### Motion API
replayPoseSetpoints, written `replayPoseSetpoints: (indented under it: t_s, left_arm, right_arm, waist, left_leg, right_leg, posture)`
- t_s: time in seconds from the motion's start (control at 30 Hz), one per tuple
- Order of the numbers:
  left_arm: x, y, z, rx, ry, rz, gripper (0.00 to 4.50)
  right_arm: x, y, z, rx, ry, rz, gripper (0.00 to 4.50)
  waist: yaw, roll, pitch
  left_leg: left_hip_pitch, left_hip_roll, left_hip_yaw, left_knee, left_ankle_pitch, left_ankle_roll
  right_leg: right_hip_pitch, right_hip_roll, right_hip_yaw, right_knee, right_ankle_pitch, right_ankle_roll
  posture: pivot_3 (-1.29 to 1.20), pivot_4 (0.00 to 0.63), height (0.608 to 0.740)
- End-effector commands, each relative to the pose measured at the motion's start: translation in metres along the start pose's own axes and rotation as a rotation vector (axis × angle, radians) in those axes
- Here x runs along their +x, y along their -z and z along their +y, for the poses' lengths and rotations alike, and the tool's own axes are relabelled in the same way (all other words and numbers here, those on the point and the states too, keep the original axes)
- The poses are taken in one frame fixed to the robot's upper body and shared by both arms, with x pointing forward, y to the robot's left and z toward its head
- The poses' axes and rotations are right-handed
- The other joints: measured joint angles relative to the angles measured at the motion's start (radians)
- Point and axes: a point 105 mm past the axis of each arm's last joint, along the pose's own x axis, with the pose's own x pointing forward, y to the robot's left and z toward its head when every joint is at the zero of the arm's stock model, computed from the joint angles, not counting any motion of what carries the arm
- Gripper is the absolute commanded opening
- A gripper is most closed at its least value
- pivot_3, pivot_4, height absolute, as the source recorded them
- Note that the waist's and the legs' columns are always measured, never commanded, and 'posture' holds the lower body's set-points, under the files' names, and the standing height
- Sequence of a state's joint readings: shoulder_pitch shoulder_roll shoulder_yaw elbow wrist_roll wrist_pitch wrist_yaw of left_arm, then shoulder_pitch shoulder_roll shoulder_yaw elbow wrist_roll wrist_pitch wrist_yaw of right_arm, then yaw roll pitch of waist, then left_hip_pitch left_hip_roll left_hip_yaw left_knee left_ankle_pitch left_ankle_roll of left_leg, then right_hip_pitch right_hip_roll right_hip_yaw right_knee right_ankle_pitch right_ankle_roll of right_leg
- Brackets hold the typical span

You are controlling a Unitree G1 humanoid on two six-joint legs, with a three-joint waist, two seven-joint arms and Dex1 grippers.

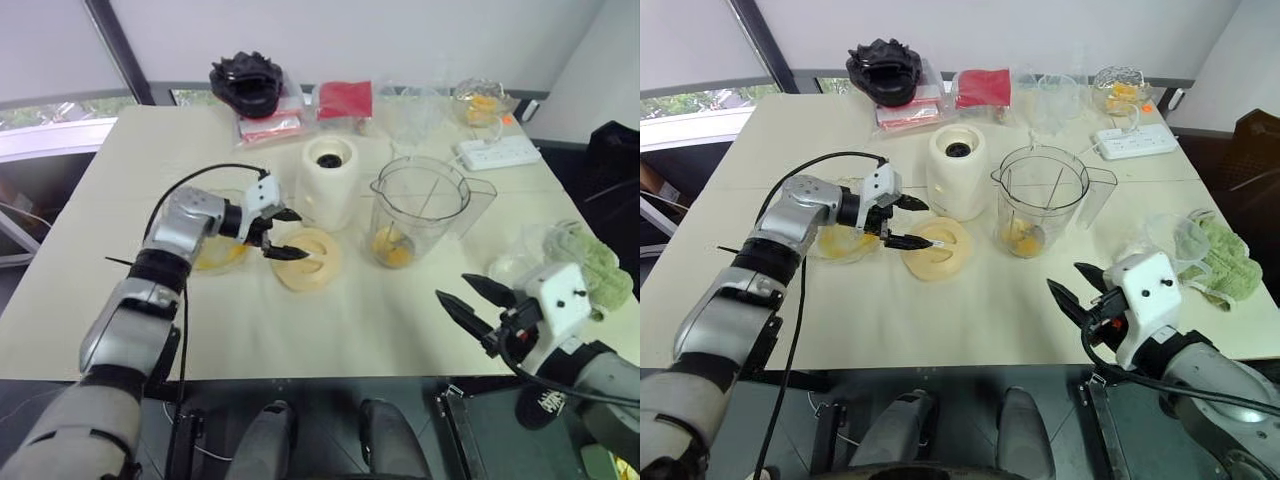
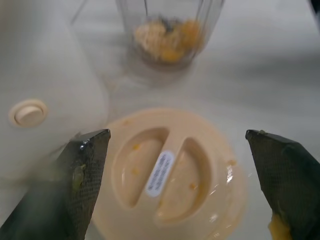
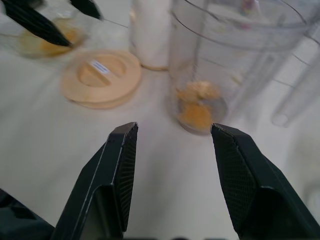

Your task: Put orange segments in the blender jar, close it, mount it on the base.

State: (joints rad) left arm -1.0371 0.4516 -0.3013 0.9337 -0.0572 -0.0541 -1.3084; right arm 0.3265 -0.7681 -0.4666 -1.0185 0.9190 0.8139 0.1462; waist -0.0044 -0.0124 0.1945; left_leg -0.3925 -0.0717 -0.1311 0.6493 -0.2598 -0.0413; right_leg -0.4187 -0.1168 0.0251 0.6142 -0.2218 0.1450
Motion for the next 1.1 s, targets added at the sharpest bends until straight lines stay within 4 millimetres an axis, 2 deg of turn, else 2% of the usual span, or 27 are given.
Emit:
replayPoseSetpoints:
  t_s: [0.03, 0.4, 0.9, 1.0, 1.1]
  left_arm:
    - [0.003, -0.003, 0.012, 0.077, -0.031, 0.064, 3.33]
    - [0.024, 0.013, 0.004, 0.097, 0.034, 0.196, 3.33]
    - [0.046, 0.033, -0.003, 0.114, 0.008, 0.319, 3.33]
    - [0.049, 0.043, -0.008, 0.104, 0.021, 0.363, 2.52]
    - [0.05, 0.049, -0.01, 0.094, 0.021, 0.392, 1.13]
  right_arm:
    - [0.001, -0.013, 0.007, -0.02, -0.005, -0.06, 2.43]
    - [0.0, -0.013, 0.01, -0.009, 0.024, -0.057, 2.43]
    - [-0.003, -0.016, 0.006, -0.035, 0.069, -0.047, 2.43]
    - [-0.004, -0.016, 0.006, -0.036, 0.072, -0.042, 2.43]
    - [-0.004, -0.016, 0.005, -0.04, 0.076, -0.038, 2.43]
  waist:
    - [0.001, -0.001, 0.001]
    - [0.004, -0.005, 0.002]
    - [0.016, -0.007, 0.002]
    - [0.015, -0.007, 0.002]
    - [0.016, -0.007, 0.001]
  left_leg:
    - [0.0, 0.0, 0.0, 0.0, 0.0, 0.0]
    - [0.0, 0.0, 0.0, 0.0, -0.001, 0.001]
    - [0.001, 0.0, 0.0, 0.001, -0.001, 0.001]
    - [0.002, 0.0, 0.0, 0.001, -0.001, 0.001]
    - [0.004, 0.0, 0.0, 0.001, -0.001, 0.001]
  right_leg:
    - [0.0, 0.0, 0.0, 0.0, 0.0, 0.0]
    - [0.0, 0.0, 0.0, 0.0, 0.0, 0.001]
    - [0.002, 0.0, 0.0, 0.0, 0.0, 0.001]
    - [0.004, 0.0, 0.0, 0.0, 0.0, 0.001]
    - [0.005, 0.0, 0.0, 0.0, 0.0, 0.001]
  posture:
    - [0.0, 0.15, 0.74]
    - [0.0, 0.15, 0.74]
    - [0.0, 0.15, 0.74]
    - [0.0, 0.15, 0.74]
    - [0.0, 0.15, 0.74]
